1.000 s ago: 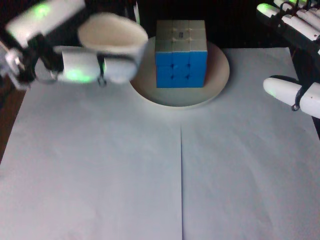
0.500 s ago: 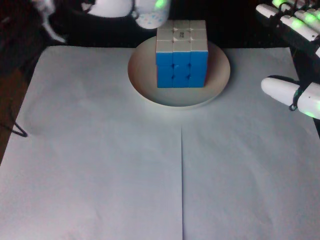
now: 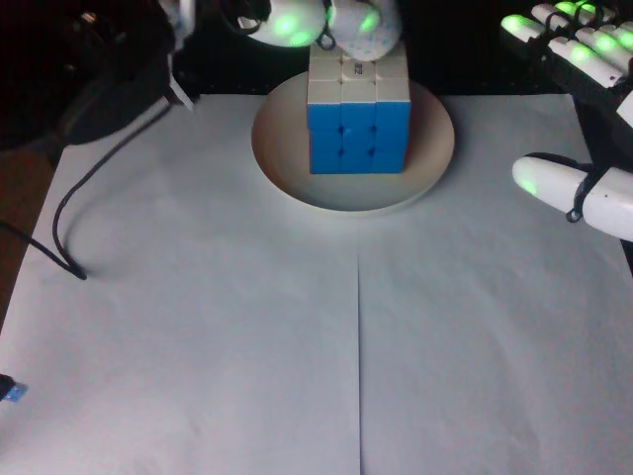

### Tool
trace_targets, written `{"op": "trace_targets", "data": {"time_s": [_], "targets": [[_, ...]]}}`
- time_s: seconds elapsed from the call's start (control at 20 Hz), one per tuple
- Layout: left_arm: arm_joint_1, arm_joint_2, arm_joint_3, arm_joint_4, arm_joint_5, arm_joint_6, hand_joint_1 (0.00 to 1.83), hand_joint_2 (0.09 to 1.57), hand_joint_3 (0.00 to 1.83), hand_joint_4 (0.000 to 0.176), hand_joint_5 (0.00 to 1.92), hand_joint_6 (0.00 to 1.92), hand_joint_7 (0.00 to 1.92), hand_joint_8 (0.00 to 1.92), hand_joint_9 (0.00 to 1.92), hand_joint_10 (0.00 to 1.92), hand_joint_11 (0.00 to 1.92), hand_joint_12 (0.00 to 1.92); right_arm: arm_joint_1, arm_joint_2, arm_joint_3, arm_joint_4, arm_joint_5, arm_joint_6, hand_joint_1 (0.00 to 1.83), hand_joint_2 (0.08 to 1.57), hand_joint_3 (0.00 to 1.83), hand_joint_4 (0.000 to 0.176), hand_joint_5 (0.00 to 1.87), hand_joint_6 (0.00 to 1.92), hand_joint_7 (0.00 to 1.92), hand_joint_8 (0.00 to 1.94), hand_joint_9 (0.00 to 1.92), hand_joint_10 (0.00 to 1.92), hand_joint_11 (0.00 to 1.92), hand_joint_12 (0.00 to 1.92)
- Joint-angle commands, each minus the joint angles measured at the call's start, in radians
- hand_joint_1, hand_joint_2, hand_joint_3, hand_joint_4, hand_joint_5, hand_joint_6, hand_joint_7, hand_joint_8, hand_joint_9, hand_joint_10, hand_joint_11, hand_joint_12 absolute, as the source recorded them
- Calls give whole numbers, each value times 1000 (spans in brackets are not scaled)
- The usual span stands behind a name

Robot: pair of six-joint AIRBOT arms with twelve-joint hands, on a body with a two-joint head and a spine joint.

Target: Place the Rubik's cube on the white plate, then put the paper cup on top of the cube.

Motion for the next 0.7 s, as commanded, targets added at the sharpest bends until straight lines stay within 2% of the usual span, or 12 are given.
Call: {"op": "trace_targets", "data": {"time_s": [0.0, 0.1, 0.15, 0.2, 0.25, 0.3, 0.35, 0.4, 0.45, 0.5, 0.55, 0.65], "targets": [[-6, -3, 9, -18, -99, -12, 1163, 1228, 0, 10, 171, 1921, 185, 1921, 296, 1921, 562, 1921, 4, 2, 3, -5, 127, 3, 409, 1275, 0, 93, 0, 0, 0, 0, 0, 0, 0, 0], [-6, -6, 12, 0, -79, -12, 1160, 1252, 0, 0, 108, 1846, 82, 1735, 132, 1887, 325, 1921, 3, 1, 3, -5, 127, 3, 394, 1277, 0, 94, 0, 0, 0, 0, 0, 0, 0, 0], [-8, -6, 12, 12, -68, -12, 1111, 1242, 0, 0, 166, 1803, 105, 1479, 84, 1692, 150, 1921, 2, 0, 3, -5, 127, 3, 384, 1273, 0, 71, 0, 0, 0, 0, 0, 0, 0, 0], [-16, -6, 13, 35, -51, -12, 1089, 1238, 0, 0, 191, 1774, 91, 1389, 12, 1641, 30, 1921, 2, 0, 3, -5, 127, 3, 385, 1273, 0, 66, 0, 0, 0, 0, 0, 0, 0, 0], [-24, -6, 13, 56, -36, -12, 1132, 1234, 0, 0, 195, 1799, 153, 1471, 143, 1690, 240, 1921, 1, -1, 3, -5, 127, 3, 398, 1275, 0, 68, 0, 0, 0, 0, 0, 0, 0, 0], [-31, -6, 13, 68, -25, -12, 1118, 1237, 0, 0, 166, 1785, 116, 1366, 154, 1536, 197, 1921, 0, -2, 4, -5, 127, 3, 423, 1269, 0, 91, 0, 0, 0, 0, 0, 0, 0, 0], [-33, -6, 13, 70, -22, -12, 1108, 1219, 0, 0, 186, 1740, 138, 1315, 123, 1510, 112, 1921, 0, -3, 4, -5, 127, 3, 404, 1275, 0, 85, 0, 0, 0, 0, 0, 0, 0, 0], [-36, -7, 14, 78, -12, -12, 1045, 1225, 0, 0, 206, 1728, 196, 1287, 145, 1506, 130, 1921, 0, -5, 6, -5, 127, 3, 372, 1279, 1, 76, 0, 0, 0, 0, 0, 0, 0, 0], [-44, -8, 15, 99, 1, -12, 933, 1333, 0, 0, 483, 1653, 234, 1336, 177, 1613, 199, 1921, 0, -6, 6, -5, 127, 3, 355, 1286, 4, 44, 0, 0, 0, 0, 0, 0, 0, 0], [-50, -9, 14, 117, 6, -12, 990, 1248, 0, 0, 248, 1620, 231, 1301, 175, 1589, 174, 1921, 0, -6, 6, -5, 127, 3, 358, 1294, 7, 40, 0, 0, 0, 0, 0, 0, 0, 0], [-57, -7, 11, 130, 5, -12, 1025, 1201, 0, 0, 171, 1613, 238, 1314, 185, 1582, 187, 1921, 0, -6, 6, -5, 127, 3, 377, 1288, 3, 68, 0, 0, 0, 0, 0, 0, 0, 0], [-76, 9, -2, 157, 6, -12, 1018, 1206, 0, 0, 163, 1642, 189, 1303, 151, 1553, 186, 1921, -1, -6, 6, -4, 127, 3, 388, 1274, 0, 74, 0, 0, 0, 0, 0, 0, 0, 0]]}}
